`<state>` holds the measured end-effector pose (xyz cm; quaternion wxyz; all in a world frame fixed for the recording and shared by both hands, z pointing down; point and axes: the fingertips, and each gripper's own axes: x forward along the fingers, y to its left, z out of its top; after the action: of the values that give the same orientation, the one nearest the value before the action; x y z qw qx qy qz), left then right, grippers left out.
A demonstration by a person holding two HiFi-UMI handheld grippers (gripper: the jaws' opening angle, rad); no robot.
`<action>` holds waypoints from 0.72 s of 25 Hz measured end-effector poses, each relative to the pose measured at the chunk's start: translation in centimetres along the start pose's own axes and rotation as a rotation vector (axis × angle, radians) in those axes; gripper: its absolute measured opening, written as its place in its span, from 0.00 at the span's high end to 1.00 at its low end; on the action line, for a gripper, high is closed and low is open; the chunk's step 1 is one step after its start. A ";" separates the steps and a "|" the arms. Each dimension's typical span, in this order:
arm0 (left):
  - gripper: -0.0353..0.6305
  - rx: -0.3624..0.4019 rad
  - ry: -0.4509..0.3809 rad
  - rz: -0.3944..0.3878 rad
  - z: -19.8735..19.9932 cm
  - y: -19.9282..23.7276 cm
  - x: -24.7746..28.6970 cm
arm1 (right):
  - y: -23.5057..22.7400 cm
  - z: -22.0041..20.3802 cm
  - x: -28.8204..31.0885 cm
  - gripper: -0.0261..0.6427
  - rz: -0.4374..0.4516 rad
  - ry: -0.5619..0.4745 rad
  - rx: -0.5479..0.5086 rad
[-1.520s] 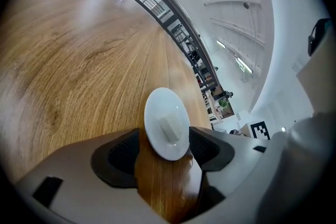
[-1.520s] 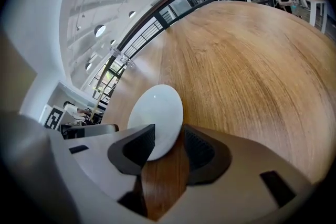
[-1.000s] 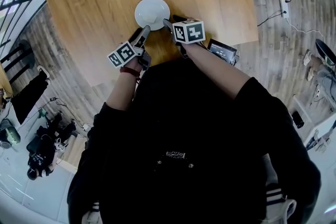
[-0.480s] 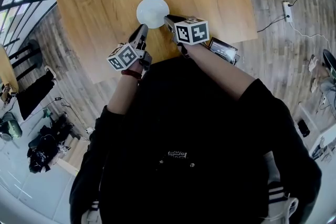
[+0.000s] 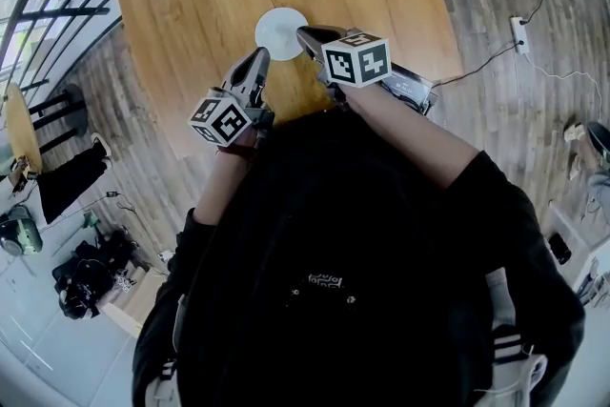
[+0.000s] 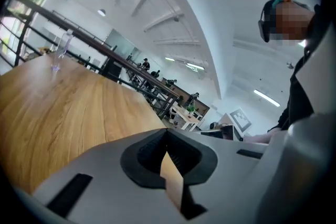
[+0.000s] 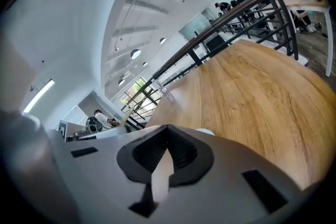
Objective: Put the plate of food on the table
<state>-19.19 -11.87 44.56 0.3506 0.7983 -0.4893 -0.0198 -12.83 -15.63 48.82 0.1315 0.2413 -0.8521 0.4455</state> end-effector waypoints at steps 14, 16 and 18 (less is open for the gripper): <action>0.94 0.387 -0.046 -0.014 6.3 -5.4 -0.7 | 9.2 3.6 -3.4 0.93 0.102 -0.117 -0.533; 0.94 0.382 -0.045 -0.005 6.0 -5.3 -0.7 | 9.0 3.6 -3.2 0.93 0.105 -0.112 -0.531; 0.94 0.368 -0.043 0.009 5.7 -4.9 -0.8 | 8.9 3.5 -3.0 0.93 0.107 -0.108 -0.529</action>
<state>-17.92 -12.98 37.17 0.1882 0.8462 -0.4955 0.0545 -15.03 -13.28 39.30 0.1206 0.1768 -0.9561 0.2002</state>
